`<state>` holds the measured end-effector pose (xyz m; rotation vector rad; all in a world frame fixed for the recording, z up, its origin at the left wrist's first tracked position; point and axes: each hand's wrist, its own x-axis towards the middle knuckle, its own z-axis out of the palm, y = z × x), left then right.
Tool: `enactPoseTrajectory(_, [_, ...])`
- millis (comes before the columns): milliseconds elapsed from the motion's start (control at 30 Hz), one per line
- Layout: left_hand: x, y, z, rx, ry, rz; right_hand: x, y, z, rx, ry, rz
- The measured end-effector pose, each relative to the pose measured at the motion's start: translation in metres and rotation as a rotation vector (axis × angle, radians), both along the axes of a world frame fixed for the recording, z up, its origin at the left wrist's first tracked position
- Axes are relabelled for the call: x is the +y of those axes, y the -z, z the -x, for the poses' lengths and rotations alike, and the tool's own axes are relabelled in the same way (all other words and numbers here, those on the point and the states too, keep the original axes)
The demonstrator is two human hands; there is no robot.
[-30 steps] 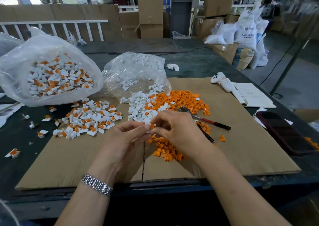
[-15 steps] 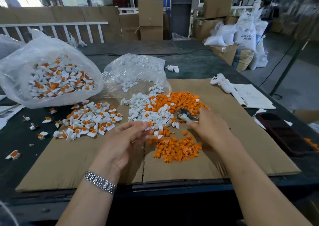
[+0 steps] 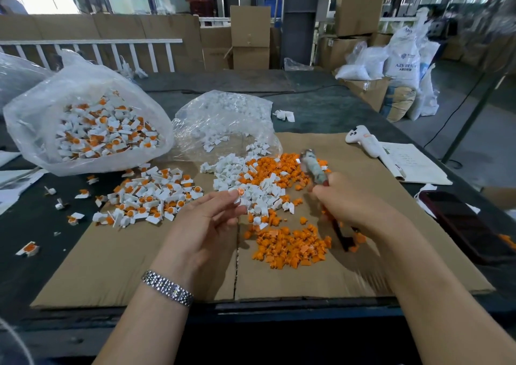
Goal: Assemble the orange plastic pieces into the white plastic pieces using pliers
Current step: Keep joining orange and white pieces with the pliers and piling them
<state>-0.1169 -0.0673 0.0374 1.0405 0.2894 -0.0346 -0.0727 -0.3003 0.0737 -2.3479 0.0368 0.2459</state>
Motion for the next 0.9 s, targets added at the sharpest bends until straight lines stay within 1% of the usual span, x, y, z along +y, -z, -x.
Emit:
enactPoseTrajectory(67, [-0.002,-0.004,-0.001,-0.039,-0.009,-0.004,0.012,-0.014,0.014,0.178,-0.151,-0.221])
enactPoseTrajectory(133, [-0.002,-0.007,-0.003,-0.062,-0.013,-0.029,0.027,-0.021,0.026,0.289,-0.281,-0.286])
enactPoseTrajectory(333, [0.003,-0.008,-0.005,-0.08,-0.055,-0.08,0.057,-0.019,0.04,0.302,-0.346,-0.34])
enactPoseTrajectory(433, [0.005,-0.007,-0.005,-0.089,-0.086,-0.106,0.064,-0.015,0.044,0.295,-0.367,-0.334])
enactPoseTrajectory(533, [0.003,-0.005,-0.005,-0.078,-0.114,-0.18,0.07,-0.011,0.047,0.269,-0.357,-0.319])
enactPoseTrajectory(700, [0.004,-0.003,-0.005,-0.086,-0.141,-0.226,0.077,-0.002,0.053,0.162,-0.329,-0.274])
enactPoseTrajectory(833, [0.004,-0.003,-0.004,-0.089,-0.151,-0.233,0.083,0.007,0.058,0.03,-0.274,-0.164])
enactPoseTrajectory(900, [0.003,-0.004,-0.003,-0.083,-0.158,-0.236,0.085,0.012,0.057,0.0,-0.234,-0.154])
